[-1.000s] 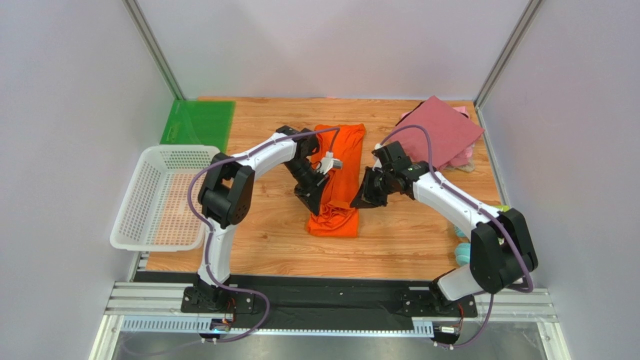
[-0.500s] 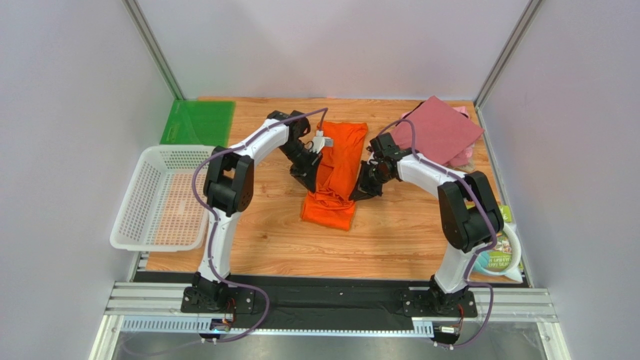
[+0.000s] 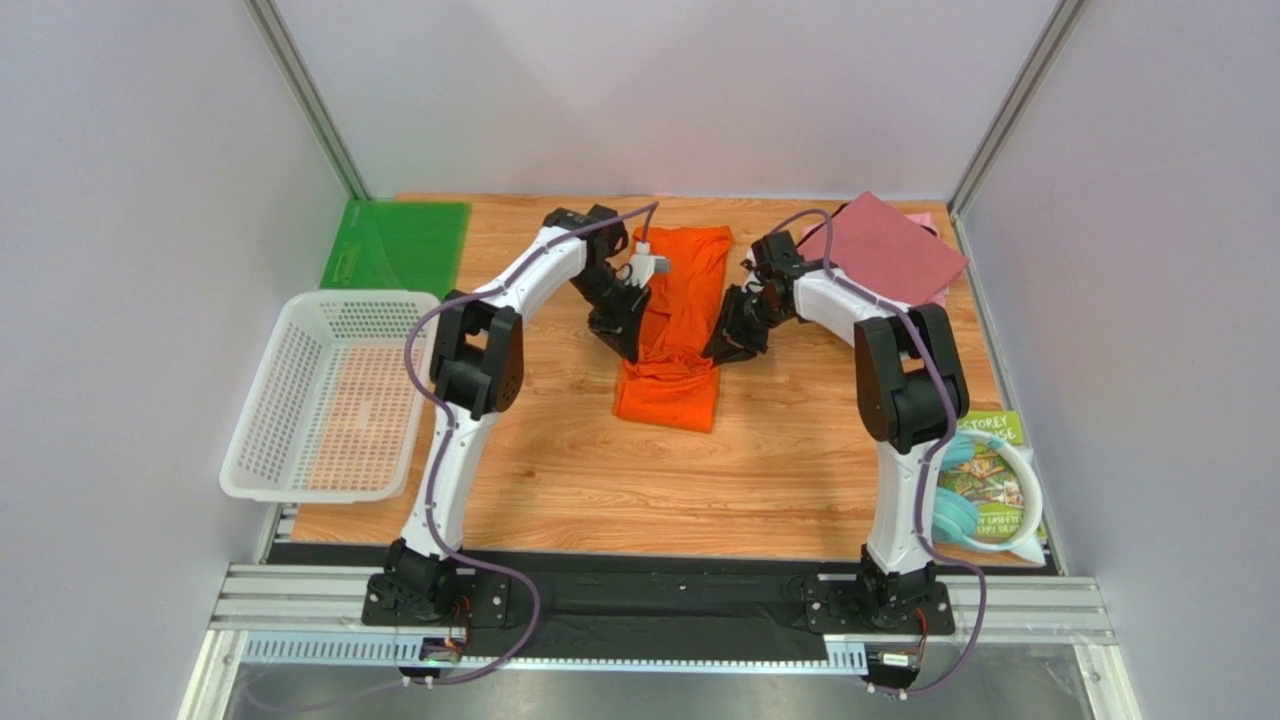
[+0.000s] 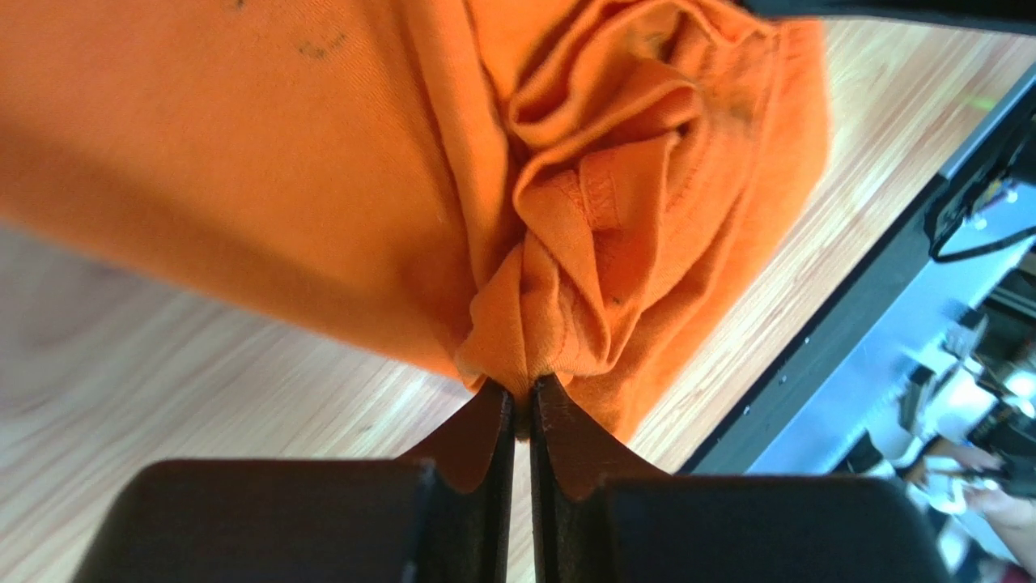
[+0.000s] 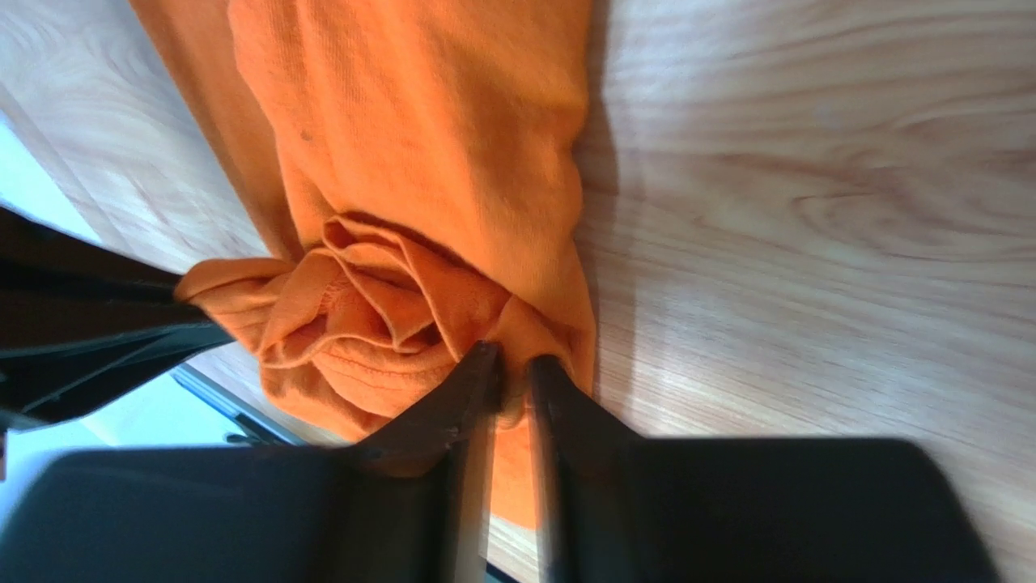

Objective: Fold and stack the t-shirts
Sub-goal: Fold the tshirt

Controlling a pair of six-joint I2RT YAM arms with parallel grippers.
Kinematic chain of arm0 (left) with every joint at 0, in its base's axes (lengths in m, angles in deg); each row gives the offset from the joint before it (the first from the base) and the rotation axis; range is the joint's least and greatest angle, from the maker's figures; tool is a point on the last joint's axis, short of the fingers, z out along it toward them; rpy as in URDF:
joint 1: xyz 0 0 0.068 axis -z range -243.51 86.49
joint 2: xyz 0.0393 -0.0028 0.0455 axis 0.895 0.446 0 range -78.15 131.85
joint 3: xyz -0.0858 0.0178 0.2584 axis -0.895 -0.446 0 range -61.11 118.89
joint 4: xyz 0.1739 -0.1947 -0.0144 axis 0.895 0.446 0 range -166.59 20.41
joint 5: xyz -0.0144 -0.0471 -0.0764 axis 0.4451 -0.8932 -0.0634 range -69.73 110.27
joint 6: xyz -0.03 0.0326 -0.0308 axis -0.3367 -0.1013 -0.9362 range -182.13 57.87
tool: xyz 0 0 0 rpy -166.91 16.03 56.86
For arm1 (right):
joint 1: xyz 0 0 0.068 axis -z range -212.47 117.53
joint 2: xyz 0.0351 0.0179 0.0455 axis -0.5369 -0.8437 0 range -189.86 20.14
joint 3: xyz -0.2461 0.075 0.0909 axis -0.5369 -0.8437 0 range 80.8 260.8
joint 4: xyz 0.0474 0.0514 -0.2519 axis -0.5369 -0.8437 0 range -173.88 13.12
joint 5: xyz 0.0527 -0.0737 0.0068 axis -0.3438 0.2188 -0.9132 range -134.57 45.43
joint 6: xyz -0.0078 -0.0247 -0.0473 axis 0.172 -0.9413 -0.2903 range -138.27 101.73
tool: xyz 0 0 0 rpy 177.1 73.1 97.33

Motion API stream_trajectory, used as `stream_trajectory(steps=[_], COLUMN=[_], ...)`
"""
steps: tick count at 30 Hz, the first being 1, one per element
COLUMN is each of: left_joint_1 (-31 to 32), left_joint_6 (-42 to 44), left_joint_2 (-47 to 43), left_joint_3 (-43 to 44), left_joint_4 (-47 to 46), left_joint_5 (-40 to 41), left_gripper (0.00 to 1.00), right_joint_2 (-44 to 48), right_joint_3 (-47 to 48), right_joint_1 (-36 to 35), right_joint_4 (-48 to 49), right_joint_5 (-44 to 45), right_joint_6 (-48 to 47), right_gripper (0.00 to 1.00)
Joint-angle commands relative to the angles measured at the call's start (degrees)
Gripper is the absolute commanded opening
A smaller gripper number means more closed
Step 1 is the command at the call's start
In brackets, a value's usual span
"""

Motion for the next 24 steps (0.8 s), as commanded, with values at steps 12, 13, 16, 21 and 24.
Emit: stream_trajectory(steps=[12,13,16,21,24], left_joint_1=[-4.91,-4.65,-2.55,4.66,6.69], left_joint_6=[-0.74,-0.3,2.6,6.12,6.74], left_joint_2=[-17.1,-19.46,-23.68,-28.35,-31.96], left_joint_3=[-4.71,-6.39,-13.95,-25.91,-32.06], left_joint_4=[0.17,0.6,0.25,-3.5,-8.69], left_joint_5=[-2.35,-3.93,-4.03,0.45,-0.07], left_gripper=[1.0,1.0,1.0,0.99,0.98], right_joint_2=[12.45,13.77,15.27,13.78,11.5], right_joint_3=[6.48,5.95,2.79,0.76,1.72], right_joint_1=[1.66,0.35,-2.55,-6.24,-7.13], right_joint_4=[-8.39,-8.74,-8.75,-8.05,-7.34], right_joint_5=[5.64,6.34,9.86,7.94,5.65], right_joint_6=[-7.83,-8.45,-12.14,-11.97,-10.83], right_gripper=[0.63,0.61,0.42,0.22,0.21])
